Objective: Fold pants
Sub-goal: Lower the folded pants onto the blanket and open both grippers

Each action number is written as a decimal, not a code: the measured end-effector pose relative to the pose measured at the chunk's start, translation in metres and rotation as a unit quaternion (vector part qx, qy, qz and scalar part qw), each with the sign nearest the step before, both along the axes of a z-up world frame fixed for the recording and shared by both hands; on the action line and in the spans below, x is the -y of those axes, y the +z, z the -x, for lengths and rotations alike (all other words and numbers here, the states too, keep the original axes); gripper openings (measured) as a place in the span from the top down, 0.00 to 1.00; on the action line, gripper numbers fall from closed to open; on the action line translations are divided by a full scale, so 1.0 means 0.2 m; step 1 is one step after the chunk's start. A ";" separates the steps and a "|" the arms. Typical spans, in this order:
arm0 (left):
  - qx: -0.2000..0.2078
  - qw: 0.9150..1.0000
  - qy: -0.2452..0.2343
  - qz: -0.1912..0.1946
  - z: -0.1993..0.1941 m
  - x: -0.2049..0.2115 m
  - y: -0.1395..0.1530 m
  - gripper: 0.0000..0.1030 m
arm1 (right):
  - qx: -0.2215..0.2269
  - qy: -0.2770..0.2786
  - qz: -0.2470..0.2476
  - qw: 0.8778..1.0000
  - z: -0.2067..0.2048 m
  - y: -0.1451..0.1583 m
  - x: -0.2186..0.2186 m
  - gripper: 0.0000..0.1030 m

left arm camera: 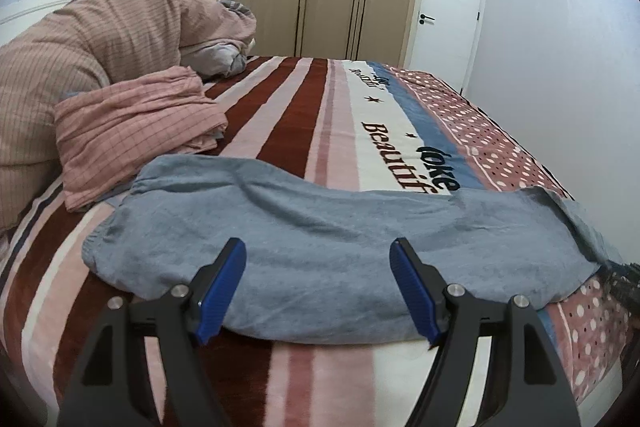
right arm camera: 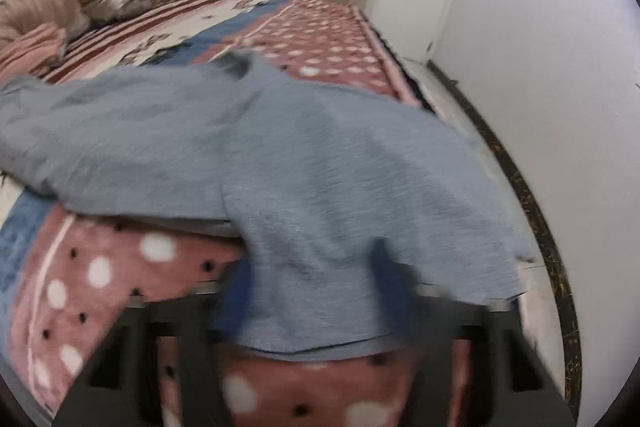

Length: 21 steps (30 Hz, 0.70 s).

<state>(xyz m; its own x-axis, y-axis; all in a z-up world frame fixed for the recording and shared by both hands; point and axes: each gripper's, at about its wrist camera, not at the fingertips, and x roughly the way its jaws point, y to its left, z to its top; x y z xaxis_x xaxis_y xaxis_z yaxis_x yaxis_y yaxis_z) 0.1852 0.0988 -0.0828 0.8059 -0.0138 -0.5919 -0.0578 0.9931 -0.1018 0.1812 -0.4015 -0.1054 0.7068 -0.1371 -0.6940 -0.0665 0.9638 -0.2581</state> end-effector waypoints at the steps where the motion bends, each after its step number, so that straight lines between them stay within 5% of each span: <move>1: 0.000 1.000 -0.001 -0.002 0.00 0.01 0.01 0.31 | 0.003 0.004 -0.003 1.000 0.00 0.02 0.02 0.89; 8: 0.002 1.000 -0.009 -0.006 -0.04 0.08 0.03 0.31 | 0.000 0.015 -0.098 0.995 -0.01 0.18 0.24 0.92; 21: 0.012 0.999 -0.039 -0.033 -0.22 0.23 0.06 0.31 | 0.054 -0.023 -0.024 0.998 -0.31 0.38 0.44 0.94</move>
<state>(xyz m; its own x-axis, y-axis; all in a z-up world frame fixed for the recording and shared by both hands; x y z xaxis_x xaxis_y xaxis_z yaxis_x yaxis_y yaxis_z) 0.2289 0.0531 -0.0704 0.8181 -0.0390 -0.5738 0.0224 0.9991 -0.0359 0.2426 -0.4904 -0.0299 0.7712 -0.1386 -0.6214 0.0028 0.9767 -0.2145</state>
